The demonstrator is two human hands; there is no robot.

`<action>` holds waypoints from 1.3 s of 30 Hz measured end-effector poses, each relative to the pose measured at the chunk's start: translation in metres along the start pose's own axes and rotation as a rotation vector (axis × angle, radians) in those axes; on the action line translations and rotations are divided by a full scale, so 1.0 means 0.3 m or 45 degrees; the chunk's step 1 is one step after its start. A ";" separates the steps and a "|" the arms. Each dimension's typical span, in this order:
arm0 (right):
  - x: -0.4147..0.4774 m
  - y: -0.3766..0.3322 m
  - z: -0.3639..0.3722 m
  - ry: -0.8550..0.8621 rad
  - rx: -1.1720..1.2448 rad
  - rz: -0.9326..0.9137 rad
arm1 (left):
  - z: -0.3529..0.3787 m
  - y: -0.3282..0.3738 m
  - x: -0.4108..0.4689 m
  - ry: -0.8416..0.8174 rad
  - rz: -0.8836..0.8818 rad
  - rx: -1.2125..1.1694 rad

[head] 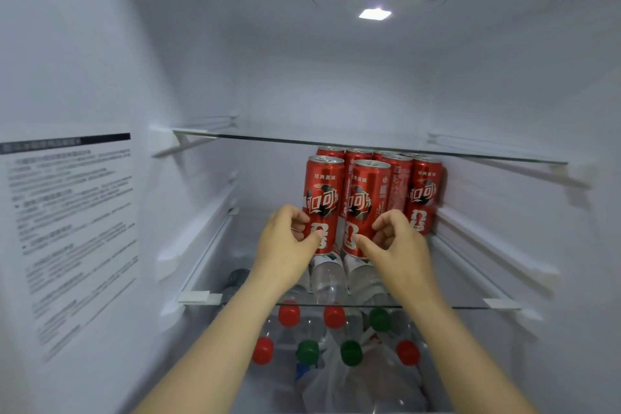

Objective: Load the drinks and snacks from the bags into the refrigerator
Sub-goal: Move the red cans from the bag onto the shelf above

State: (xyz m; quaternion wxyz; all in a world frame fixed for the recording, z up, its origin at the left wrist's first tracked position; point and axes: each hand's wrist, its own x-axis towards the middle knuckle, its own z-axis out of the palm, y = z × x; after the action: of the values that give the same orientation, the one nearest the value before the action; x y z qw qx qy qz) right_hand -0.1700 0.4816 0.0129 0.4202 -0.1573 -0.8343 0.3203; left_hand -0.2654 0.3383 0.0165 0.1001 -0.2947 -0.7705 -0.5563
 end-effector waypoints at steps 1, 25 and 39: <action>0.000 -0.002 -0.001 0.002 0.011 -0.004 | 0.001 0.002 -0.001 -0.005 0.020 0.000; 0.084 0.028 0.005 -0.255 -0.006 -0.085 | 0.033 -0.027 0.064 -0.328 -0.001 -0.013; 0.114 0.073 0.017 -0.353 -0.113 -0.045 | 0.054 -0.018 0.084 -0.246 0.175 0.050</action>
State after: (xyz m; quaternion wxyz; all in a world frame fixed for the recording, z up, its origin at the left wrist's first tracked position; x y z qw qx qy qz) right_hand -0.1948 0.5140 0.0167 0.2993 -0.1153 -0.9003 0.2944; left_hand -0.2860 0.3607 0.0185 0.0689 -0.3973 -0.7651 -0.5020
